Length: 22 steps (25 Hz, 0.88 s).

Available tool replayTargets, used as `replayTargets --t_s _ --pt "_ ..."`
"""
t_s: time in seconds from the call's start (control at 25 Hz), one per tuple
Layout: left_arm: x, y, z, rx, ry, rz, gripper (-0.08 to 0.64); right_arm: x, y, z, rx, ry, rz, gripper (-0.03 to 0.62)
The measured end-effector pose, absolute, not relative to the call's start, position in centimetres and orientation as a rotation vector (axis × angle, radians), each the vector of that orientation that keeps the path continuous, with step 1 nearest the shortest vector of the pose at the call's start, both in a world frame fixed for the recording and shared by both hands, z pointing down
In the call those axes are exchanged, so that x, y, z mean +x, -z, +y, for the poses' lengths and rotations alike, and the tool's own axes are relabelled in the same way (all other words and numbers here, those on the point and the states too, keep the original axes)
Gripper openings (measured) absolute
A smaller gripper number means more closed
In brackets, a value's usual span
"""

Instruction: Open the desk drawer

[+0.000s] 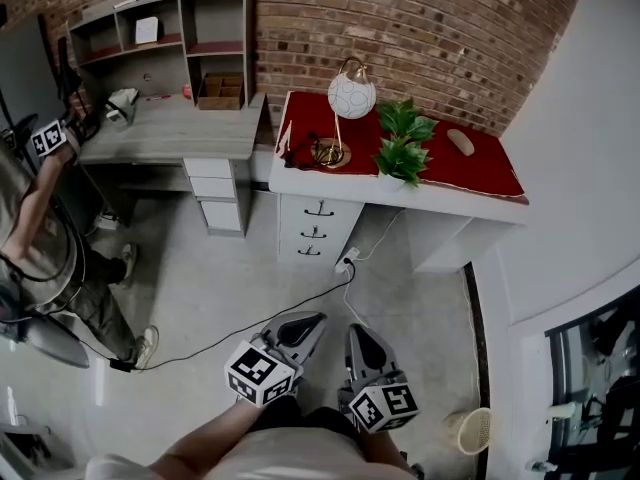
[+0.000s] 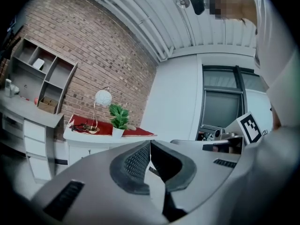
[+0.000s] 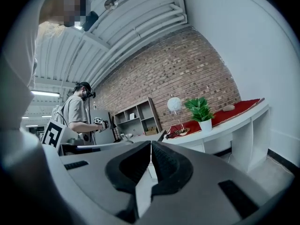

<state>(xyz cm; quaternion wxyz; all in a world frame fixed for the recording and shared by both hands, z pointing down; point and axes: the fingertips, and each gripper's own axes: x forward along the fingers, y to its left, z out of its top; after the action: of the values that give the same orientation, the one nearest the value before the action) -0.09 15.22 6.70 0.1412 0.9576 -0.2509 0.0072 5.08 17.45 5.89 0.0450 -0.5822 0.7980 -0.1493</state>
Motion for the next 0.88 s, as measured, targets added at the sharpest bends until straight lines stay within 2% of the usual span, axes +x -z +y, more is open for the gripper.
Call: replayTargets --t_s 0.88 --pt "-2.8 -8.7 14.3 2.686 -0.024 -0.746 0.011 2.9 -5.6 15.1 -1.806 0.403 2.415 0.017"
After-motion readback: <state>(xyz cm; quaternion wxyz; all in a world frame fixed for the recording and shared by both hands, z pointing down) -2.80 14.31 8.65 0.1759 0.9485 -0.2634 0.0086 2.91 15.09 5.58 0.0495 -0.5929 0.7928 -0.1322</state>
